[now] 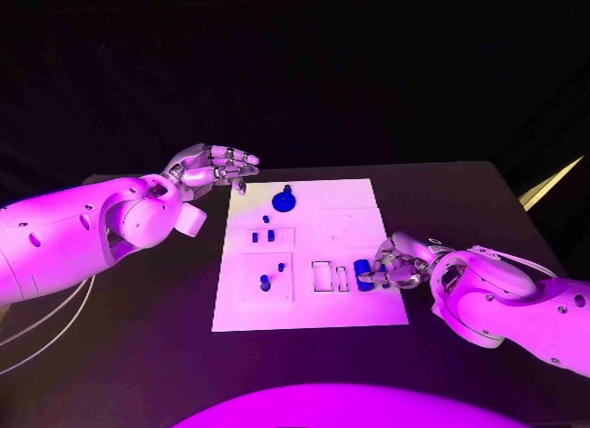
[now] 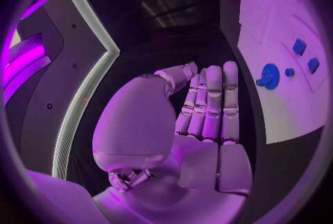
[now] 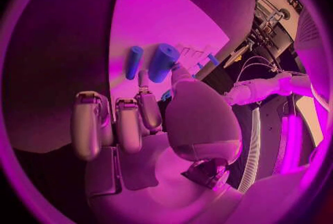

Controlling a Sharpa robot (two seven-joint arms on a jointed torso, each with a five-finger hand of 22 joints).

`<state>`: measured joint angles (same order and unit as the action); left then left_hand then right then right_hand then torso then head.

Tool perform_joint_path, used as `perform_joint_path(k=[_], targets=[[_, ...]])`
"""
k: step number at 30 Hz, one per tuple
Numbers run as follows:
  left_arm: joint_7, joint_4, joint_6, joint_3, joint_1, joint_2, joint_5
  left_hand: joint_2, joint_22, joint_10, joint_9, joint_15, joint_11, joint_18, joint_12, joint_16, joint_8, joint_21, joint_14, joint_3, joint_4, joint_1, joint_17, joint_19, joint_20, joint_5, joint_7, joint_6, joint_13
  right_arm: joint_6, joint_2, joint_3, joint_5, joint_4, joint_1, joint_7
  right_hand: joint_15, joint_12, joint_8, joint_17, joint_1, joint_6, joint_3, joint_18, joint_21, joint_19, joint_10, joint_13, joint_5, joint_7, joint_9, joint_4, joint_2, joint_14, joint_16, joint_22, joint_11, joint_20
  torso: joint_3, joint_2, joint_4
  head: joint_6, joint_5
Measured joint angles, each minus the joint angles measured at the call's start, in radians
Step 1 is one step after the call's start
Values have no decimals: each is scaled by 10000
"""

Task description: Assemble the parts on the task board

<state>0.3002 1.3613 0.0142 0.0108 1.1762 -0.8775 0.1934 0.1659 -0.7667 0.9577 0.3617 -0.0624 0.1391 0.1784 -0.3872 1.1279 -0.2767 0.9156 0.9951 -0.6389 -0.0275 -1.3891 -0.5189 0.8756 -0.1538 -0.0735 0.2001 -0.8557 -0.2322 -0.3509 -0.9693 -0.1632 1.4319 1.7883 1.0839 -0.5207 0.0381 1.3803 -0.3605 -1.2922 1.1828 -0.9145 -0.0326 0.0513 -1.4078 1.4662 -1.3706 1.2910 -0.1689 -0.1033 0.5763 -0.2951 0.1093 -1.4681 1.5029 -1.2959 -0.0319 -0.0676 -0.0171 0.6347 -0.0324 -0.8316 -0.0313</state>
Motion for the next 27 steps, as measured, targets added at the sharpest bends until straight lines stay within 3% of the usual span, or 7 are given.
perform_joint_path(k=[4,11,14,17,21,25,27], targets=[[-9,5,0,0,0,-5,11,0,0,0,0,0,0,0,0,0,0,0,0,0,0,0,0,0,0,0,0,0,0,42,161,-4,122,-78,-76,-184,0,0,-152,0,-510,0,-379,-1,0,0,-36,1,439,0,24,53,-35,0,0,0,33,0,0,0,-1,-6,-7],[-29,9,-1,0,0,-10,34,0,67,-1,0,0,0,1,0,0,0,-1,0,0,0,0,0,0,0,0,0,0,0,132,330,-7,235,-177,-111,-407,1,0,-301,0,-509,-43,-380,-1,-6,0,-88,2,428,39,145,53,-41,1,0,0,52,0,6,4,12,-13,-8],[-35,9,-2,0,0,-15,41,0,67,0,-1,0,0,0,0,0,0,0,0,0,0,0,0,0,0,0,0,0,0,173,417,3,251,-217,-131,-438,3,0,-396,0,-430,-43,-380,-2,-7,0,-91,2,6,41,379,53,-117,2,0,0,52,0,6,4,12,-20,-28],[-38,12,-2,0,0,-17,46,0,67,-3,0,0,-1,0,0,0,0,-1,0,0,0,0,0,0,0,0,0,0,0,173,503,20,259,-266,-158,-456,102,-1,-616,0,-21,-41,-640,-10,-122,0,-121,7,-443,39,560,20,-501,101,1,0,81,1,-7,6,12,-18,-58],[-41,13,-2,0,0,-22,48,0,67,-54,-1,0,-51,1,0,0,0,-1,0,0,0,0,0,0,0,0,0,1,0,-40,560,20,230,-283,-209,-439,104,0,-690,0,498,-104,-764,-70,-236,0,-197,40,-517,97,658,111,-518,99,39,0,85,4,-12,7,7,-28,-89],[-44,11,0,0,0,-22,50,0,67,-54,-1,0,-52,0,0,0,0,-1,0,0,0,0,0,0,0,0,0,1,0,-485,562,2,133,-280,-246,-322,162,2,-453,0,1090,-154,-758,-74,-472,-51,-248,41,-514,146,-135,109,-624,52,104,0,144,232,-12,7,-1,-31,-114],[-45,6,1,0,0,-21,50,0,67,-54,-1,0,-52,0,0,0,0,0,0,0,0,0,0,0,0,0,0,1,0,-748,545,-6,75,-253,-258,-229,166,4,-356,0,1234,-153,-749,-76,-627,-51,-286,41,-514,147,-200,102,-617,53,142,0,180,234,-13,6,-5,-32,-120]])
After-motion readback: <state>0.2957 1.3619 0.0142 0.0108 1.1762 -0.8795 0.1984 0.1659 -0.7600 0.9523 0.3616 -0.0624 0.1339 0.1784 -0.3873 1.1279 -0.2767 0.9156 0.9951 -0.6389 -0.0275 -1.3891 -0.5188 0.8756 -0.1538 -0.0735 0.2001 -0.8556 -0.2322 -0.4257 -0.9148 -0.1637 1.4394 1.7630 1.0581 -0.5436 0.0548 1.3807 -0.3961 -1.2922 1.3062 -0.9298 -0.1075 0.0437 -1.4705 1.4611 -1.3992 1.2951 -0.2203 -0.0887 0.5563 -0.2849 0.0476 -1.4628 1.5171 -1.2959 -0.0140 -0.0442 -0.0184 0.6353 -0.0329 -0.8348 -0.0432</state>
